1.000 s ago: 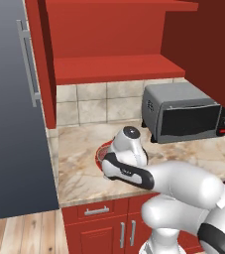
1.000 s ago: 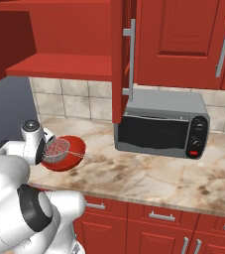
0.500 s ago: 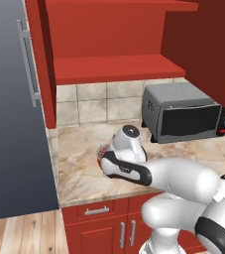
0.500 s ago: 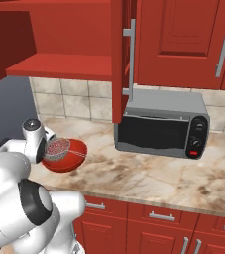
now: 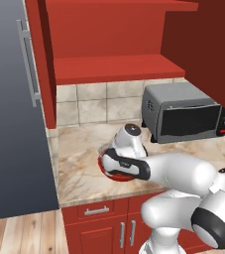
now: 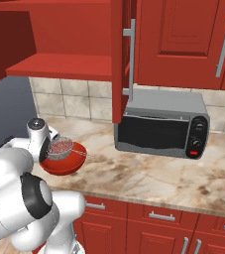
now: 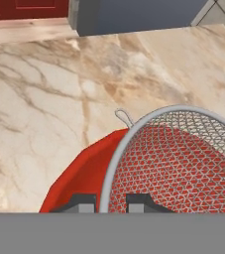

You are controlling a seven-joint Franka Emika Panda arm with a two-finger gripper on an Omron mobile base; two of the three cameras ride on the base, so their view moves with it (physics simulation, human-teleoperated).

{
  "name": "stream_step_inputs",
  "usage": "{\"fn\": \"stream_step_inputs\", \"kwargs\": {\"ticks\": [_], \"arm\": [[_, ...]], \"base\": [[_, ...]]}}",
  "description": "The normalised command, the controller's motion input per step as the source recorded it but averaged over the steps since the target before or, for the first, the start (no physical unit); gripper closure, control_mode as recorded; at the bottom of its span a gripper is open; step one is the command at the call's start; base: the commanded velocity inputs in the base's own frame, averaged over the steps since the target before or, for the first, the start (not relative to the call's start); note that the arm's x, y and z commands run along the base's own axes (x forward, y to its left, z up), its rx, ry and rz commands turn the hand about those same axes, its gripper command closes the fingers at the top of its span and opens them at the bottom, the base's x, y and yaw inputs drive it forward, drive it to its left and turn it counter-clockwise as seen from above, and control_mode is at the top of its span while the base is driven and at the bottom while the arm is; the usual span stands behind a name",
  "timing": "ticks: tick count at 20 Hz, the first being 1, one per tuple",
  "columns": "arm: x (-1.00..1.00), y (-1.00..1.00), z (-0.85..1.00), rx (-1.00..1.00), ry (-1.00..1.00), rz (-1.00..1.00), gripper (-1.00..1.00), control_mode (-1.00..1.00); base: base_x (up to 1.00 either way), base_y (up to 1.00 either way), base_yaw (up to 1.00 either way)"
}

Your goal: Open the cabinet and setup a tea strainer by placing it in the bowl upright.

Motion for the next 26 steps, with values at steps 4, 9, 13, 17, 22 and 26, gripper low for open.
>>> {"fn": "stream_step_inputs", "kwargs": {"ticks": [4,9,13,17,22,26], "arm": [[0.0,-0.25,-0.01,0.0,-0.02,0.0,1.0,-1.0],[0.0,-0.11,-0.04,0.0,0.0,0.0,1.0,-1.0],[0.0,0.0,-0.08,0.0,0.0,0.0,1.0,-1.0],[0.0,0.0,-0.04,0.0,0.0,0.0,1.0,-1.0],[0.01,0.01,-0.06,0.0,0.01,0.0,1.0,-1.0],[0.0,0.03,-0.14,0.0,0.05,0.0,-1.0,-1.0]], "base": [[0.0,0.0,0.0],[0.0,0.0,0.0],[0.0,0.0,0.0],[0.0,0.0,0.0],[0.0,0.0,0.0],[0.0,0.0,0.0]]}}
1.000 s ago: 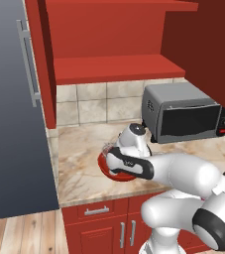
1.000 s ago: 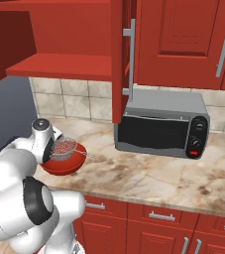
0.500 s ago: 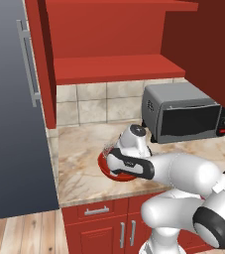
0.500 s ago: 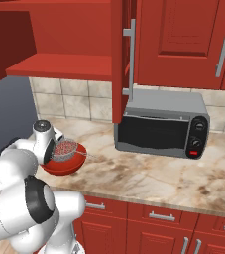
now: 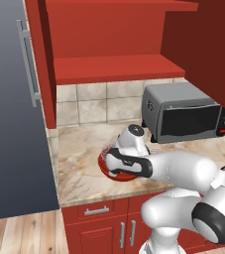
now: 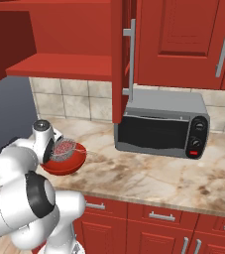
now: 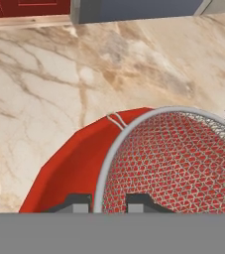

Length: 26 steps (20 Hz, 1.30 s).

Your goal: Open the cabinet and setup a tea strainer by placing it in the bowl upright.

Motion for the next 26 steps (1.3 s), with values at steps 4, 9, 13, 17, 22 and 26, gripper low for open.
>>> {"fn": "stream_step_inputs", "kwargs": {"ticks": [4,9,13,17,22,26], "arm": [[0.0,0.0,-0.03,0.0,0.01,0.0,-1.0,-1.0],[0.0,0.0,0.0,0.0,0.0,0.0,-1.0,-1.0],[0.0,0.0,0.0,0.0,0.0,0.0,-1.0,-1.0],[-0.02,0.0,0.04,0.0,0.0,-0.01,-1.0,-1.0],[-0.2,0.0,0.23,0.0,0.0,-0.04,-1.0,-1.0],[-0.24,0.0,0.31,0.0,0.0,-0.05,-1.0,-1.0]], "base": [[0.0,0.0,0.0],[0.0,0.0,0.0],[0.0,0.0,0.0],[0.0,0.0,0.0],[0.0,0.0,0.0],[0.0,0.0,0.0]]}}
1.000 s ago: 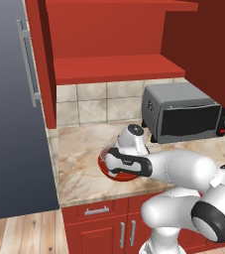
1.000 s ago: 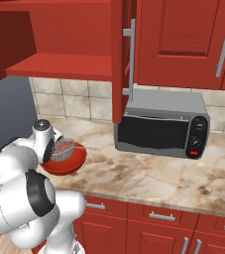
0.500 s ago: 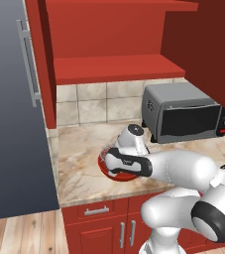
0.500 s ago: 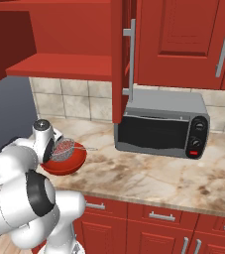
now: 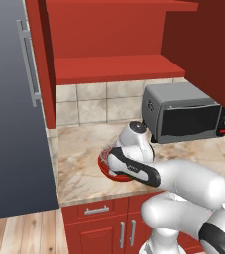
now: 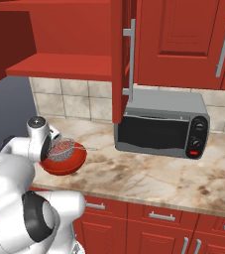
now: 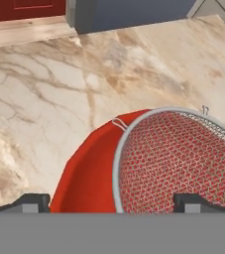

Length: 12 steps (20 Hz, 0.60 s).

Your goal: Open the cabinet and setup a tea strainer by placing it in the bowl upright.

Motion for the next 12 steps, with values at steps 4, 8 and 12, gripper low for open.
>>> {"fn": "stream_step_inputs", "kwargs": {"ticks": [4,8,12], "arm": [[-0.37,0.0,0.36,0.02,0.01,-0.09,-1.0,-1.0],[-0.59,-0.02,0.32,0.06,0.0,-0.22,-1.0,-1.0],[-0.66,-0.11,0.45,0.07,0.0,-0.26,-1.0,-1.0]], "base": [[0.0,0.0,0.0],[0.0,0.0,0.0],[0.0,0.0,0.0]]}}
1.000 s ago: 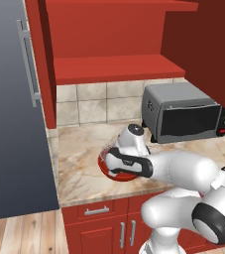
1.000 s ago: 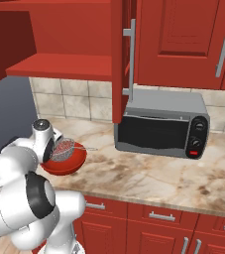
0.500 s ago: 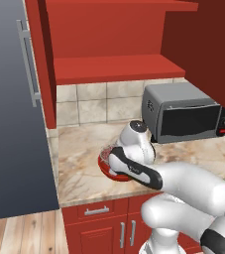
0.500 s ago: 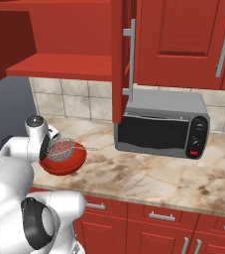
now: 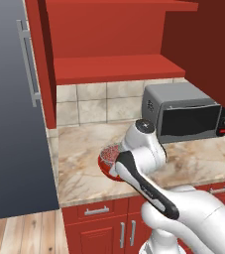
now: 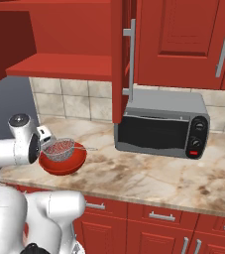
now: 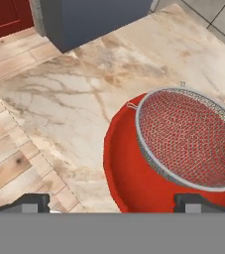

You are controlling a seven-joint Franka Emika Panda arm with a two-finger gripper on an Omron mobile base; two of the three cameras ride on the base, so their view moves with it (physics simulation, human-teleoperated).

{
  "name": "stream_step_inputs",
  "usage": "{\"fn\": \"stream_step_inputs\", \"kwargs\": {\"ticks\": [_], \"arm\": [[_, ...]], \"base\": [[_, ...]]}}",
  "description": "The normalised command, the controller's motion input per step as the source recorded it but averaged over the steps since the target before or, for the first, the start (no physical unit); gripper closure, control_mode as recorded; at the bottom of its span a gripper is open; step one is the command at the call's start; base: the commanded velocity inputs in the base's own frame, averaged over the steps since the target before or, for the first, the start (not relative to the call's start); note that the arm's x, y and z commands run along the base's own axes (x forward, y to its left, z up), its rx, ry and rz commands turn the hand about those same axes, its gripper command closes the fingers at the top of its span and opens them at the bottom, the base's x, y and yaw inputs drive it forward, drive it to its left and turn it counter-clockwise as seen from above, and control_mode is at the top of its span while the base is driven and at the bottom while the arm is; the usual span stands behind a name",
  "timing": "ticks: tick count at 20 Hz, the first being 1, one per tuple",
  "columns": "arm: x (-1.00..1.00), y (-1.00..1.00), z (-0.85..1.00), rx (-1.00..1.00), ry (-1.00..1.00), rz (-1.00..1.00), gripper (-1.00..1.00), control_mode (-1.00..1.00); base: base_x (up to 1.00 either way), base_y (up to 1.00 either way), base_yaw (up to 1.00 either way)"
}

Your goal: Open the cabinet and setup a tea strainer by placing it in the bowl upright.

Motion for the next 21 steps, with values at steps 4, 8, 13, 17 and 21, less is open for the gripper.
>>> {"fn": "stream_step_inputs", "kwargs": {"ticks": [4,8,13,17,21], "arm": [[-0.58,-0.2,0.48,0.05,0.0,-0.3,-1.0,-1.0],[-0.2,-0.22,0.31,-0.08,0.0,-0.26,-1.0,-1.0],[-0.16,-0.39,0.51,-0.05,0.02,-0.24,-1.0,-1.0],[-0.2,-0.72,0.54,0.02,0.11,-0.35,-1.0,-1.0],[-0.05,-0.67,0.42,0.12,0.23,-0.34,-1.0,-1.0]], "base": [[0.0,0.0,0.0],[0.0,0.0,0.0],[0.0,0.0,0.0],[0.0,0.0,0.0],[0.0,0.0,0.0]]}}
